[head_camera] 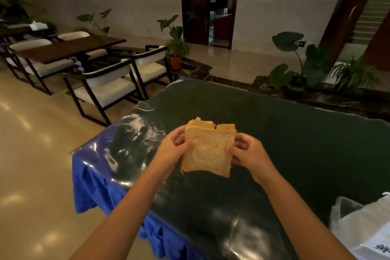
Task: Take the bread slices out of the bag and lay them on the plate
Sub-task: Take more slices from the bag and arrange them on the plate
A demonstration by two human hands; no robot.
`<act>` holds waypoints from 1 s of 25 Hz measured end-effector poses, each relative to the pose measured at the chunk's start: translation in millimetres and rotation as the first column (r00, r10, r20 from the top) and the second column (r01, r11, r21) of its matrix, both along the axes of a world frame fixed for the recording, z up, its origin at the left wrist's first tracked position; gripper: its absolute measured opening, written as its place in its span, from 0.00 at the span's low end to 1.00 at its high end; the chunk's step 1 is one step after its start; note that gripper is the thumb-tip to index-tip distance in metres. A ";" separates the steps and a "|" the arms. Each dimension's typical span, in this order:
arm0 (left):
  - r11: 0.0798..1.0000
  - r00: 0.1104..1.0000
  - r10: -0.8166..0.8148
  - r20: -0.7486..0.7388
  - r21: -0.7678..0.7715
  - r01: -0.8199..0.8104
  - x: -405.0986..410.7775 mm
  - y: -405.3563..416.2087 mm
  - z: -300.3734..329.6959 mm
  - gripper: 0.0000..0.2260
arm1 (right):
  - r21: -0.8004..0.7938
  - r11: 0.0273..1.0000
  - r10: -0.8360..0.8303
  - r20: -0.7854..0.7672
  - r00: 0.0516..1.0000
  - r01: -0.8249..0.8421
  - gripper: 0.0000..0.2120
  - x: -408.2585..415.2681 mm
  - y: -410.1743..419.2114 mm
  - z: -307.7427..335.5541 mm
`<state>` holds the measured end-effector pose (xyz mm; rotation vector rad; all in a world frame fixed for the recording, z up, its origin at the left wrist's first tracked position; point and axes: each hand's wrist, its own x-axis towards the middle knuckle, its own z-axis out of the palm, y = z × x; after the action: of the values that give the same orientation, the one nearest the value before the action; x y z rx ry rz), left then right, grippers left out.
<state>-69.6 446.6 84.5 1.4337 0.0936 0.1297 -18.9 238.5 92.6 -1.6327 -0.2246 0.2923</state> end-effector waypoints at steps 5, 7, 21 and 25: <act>0.998 0.994 0.024 -0.110 0.055 -0.018 33.8 28.4 -41.9 0.14 | 0.024 0.999 -0.042 -0.140 0.989 0.046 0.11 37.0 28.7 -50.7; 0.998 0.990 0.033 -0.141 0.060 -0.024 51.7 39.3 -53.3 0.15 | 0.043 0.997 -0.053 -0.188 0.981 0.062 0.11 54.8 41.8 -66.4; 0.984 0.937 -0.010 -0.348 0.163 0.071 187.0 120.6 -114.0 0.14 | 0.003 0.967 -0.236 -0.368 0.899 0.255 0.13 156.1 126.2 -132.9; 0.969 0.913 -0.101 -0.396 0.170 0.181 233.3 147.1 -147.4 0.13 | -0.073 0.927 -0.364 -0.408 0.837 0.368 0.13 179.6 154.0 -157.3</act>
<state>163.7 593.6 -62.8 1.6510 0.3058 -0.2739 160.6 392.5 -64.7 -1.5269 0.4118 0.3341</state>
